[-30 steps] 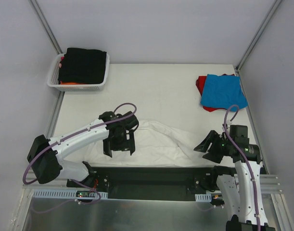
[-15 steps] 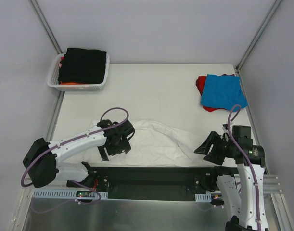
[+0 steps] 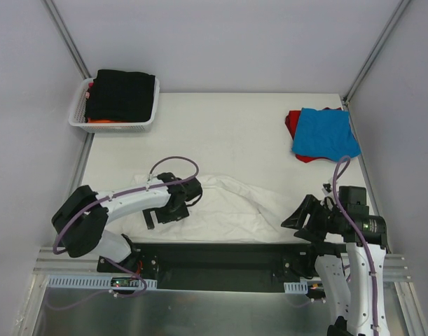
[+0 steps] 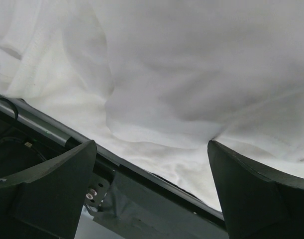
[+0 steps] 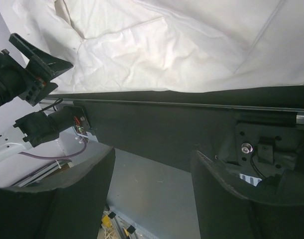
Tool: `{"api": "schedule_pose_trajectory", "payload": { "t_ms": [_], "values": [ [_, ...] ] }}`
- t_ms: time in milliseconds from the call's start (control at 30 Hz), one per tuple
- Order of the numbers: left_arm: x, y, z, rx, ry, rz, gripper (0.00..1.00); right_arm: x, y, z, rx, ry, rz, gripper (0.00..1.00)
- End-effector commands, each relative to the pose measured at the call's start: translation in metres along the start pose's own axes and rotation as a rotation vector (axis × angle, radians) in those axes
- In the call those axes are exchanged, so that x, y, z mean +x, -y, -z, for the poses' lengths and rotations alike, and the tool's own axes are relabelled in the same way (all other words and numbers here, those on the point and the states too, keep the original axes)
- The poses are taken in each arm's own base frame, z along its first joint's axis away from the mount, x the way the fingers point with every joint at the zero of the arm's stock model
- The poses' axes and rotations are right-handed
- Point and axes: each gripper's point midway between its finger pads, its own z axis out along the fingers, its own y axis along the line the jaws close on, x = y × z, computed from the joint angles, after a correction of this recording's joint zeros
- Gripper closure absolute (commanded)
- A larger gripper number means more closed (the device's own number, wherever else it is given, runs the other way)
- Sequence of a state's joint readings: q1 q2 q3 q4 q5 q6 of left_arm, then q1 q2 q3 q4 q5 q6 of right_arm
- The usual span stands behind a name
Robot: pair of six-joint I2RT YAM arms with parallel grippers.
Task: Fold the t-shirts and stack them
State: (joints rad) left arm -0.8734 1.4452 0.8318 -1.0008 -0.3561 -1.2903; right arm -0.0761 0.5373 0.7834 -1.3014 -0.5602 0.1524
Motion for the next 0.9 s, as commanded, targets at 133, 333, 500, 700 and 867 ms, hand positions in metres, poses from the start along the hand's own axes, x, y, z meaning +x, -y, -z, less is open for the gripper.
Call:
{"api": "schedule_pose_trajectory", "payload": {
  "t_ms": [133, 333, 500, 700, 867],
  "values": [
    [-0.01, -0.023, -0.009, 0.114, 0.097, 0.057, 0.07, 0.012, -0.004, 0.004, -0.027, -0.02, -0.008, 0.35],
    [-0.004, -0.042, -0.02, 0.125, 0.079, 0.145, 0.08, 0.013, -0.004, 0.005, -0.03, -0.023, -0.005, 0.34],
    [-0.006, -0.039, -0.022, 0.162, 0.094, 0.141, 0.08, 0.017, -0.003, 0.007, -0.027, -0.024, 0.003, 0.34],
    [-0.004, -0.007, -0.025, 0.345, 0.102, 0.076, 0.11, 0.02, -0.001, 0.007, -0.027, -0.021, 0.01, 0.34],
    [-0.007, 0.01, -0.013, 0.425, 0.103, 0.03, 0.14, 0.023, 0.001, 0.005, -0.023, -0.028, 0.006, 0.34]
  ]
}}
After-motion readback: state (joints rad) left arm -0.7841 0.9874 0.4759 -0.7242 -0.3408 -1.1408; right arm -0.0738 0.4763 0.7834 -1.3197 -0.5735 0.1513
